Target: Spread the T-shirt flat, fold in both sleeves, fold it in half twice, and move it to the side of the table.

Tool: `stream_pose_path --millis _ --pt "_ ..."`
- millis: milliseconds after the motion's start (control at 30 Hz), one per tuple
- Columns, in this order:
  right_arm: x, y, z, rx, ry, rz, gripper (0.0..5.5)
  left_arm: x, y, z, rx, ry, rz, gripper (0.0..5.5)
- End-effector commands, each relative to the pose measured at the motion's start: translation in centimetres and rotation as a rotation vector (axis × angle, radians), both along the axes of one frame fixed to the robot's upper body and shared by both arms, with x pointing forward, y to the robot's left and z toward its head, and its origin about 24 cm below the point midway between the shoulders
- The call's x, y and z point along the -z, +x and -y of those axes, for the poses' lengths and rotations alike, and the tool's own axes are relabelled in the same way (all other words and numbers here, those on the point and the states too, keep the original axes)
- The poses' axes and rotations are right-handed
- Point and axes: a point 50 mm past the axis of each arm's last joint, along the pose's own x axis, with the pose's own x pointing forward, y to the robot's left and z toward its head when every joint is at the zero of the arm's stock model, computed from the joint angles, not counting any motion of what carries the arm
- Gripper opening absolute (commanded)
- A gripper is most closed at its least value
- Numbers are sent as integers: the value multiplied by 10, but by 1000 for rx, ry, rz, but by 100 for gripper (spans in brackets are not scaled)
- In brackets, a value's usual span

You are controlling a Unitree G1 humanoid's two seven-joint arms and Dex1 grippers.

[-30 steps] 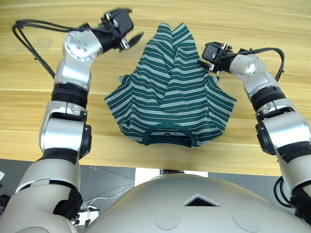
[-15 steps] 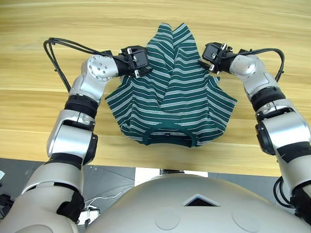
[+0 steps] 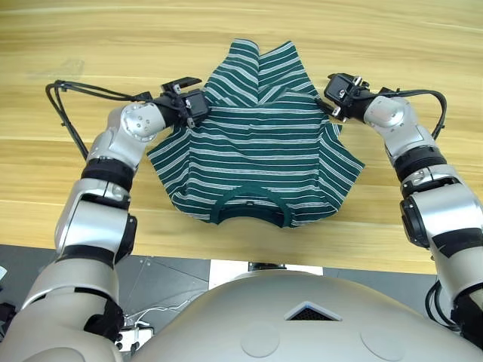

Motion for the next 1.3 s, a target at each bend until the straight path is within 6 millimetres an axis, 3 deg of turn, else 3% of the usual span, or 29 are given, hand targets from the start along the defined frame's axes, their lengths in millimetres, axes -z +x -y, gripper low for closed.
stream_pose_path --millis 33,233,333,600,767,867,967,1133,1200,1300 --pt "25 -19 25 65 -49 -106 278 5 -25 -8 26 7 -53 313" --pt "20 -24 47 91 -40 -109 278 8 -65 13 91 -45 -76 313" --pt "21 -38 45 -29 41 -199 278 14 -76 24 110 -56 -99 313" --pt "15 -67 48 -200 108 -316 278 13 -82 26 110 -38 -84 313" --pt "10 -61 49 -152 109 -271 278 10 -82 29 130 -35 -74 313" --pt "-14 -39 67 -31 112 -158 278 -4 -74 22 114 -43 -40 313" --pt "-37 -23 74 7 135 -76 278 -31 -60 16 98 -130 4 313" --pt "-44 -10 63 -6 179 -83 278 -70 -32 20 114 -438 -42 313" --pt "-41 -3 52 -8 178 -82 278 -76 -9 23 38 -528 -19 313" --pt "-41 11 23 -20 171 -50 278 -73 28 31 -126 -529 45 313"
